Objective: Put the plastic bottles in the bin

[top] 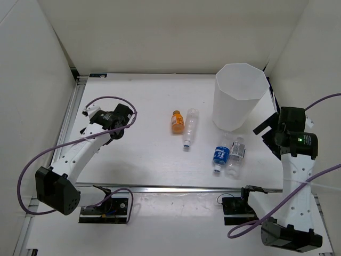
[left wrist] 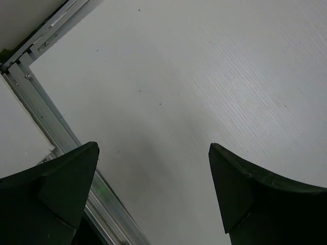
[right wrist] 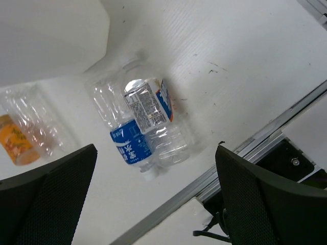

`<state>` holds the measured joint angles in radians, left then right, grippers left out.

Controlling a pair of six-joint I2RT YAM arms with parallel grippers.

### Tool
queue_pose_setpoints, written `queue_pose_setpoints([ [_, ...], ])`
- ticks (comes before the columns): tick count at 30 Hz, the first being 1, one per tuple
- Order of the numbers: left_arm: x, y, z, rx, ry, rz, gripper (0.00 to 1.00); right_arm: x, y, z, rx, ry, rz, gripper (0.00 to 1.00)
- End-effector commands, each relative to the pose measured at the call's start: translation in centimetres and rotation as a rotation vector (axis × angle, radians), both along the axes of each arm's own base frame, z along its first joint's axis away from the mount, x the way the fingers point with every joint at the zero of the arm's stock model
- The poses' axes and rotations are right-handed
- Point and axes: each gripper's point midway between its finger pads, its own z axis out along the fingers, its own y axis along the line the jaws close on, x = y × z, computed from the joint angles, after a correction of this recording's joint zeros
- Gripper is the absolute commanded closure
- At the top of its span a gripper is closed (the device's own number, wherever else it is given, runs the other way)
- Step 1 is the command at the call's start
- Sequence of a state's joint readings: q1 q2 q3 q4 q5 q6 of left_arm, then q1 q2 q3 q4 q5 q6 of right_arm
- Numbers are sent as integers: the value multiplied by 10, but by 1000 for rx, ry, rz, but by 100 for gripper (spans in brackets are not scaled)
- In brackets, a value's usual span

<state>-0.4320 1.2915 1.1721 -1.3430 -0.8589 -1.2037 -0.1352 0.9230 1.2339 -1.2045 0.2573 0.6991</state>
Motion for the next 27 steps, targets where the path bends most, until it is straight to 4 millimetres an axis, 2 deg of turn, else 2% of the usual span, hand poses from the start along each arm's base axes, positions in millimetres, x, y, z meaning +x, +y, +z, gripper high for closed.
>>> queue_pose_setpoints([
  [1, -13, 1, 8, 27, 35, -28, 0, 0, 14, -5, 13, 19, 149, 0],
  [3, -13, 1, 8, 27, 35, -28, 0, -1, 22, -10, 47, 16, 185, 0],
  [6, -14, 3, 11, 36, 27, -33, 0, -4, 27, -38, 96, 94, 191, 0],
  [7, -14, 3, 8, 37, 30, -33, 0, 6, 37, -42, 145, 63, 250, 0],
  [8, -15, 3, 10, 33, 22, -33, 0, 5, 42, -58, 174, 88, 262, 0],
  [10, -15, 2, 7, 44, 22, -41, 0, 14, 46, -70, 208, 75, 276, 0],
  [13, -17, 4, 3, 52, 38, -41, 0, 14, 60, -97, 289, 122, 308, 0],
  [14, -17, 4, 3, 52, 38, -41, 0, 19, 59, -106, 291, 129, 307, 0],
  [16, -19, 5, -1, 53, 42, -35, 0, 17, 55, -126, 269, 197, 291, 0],
  [25, -14, 4, -3, 72, 60, -34, 0, 23, 46, -160, 264, 354, 220, 0],
  [27, -14, 2, -3, 66, 73, -35, 0, 19, 42, -170, 257, 400, 198, 0],
])
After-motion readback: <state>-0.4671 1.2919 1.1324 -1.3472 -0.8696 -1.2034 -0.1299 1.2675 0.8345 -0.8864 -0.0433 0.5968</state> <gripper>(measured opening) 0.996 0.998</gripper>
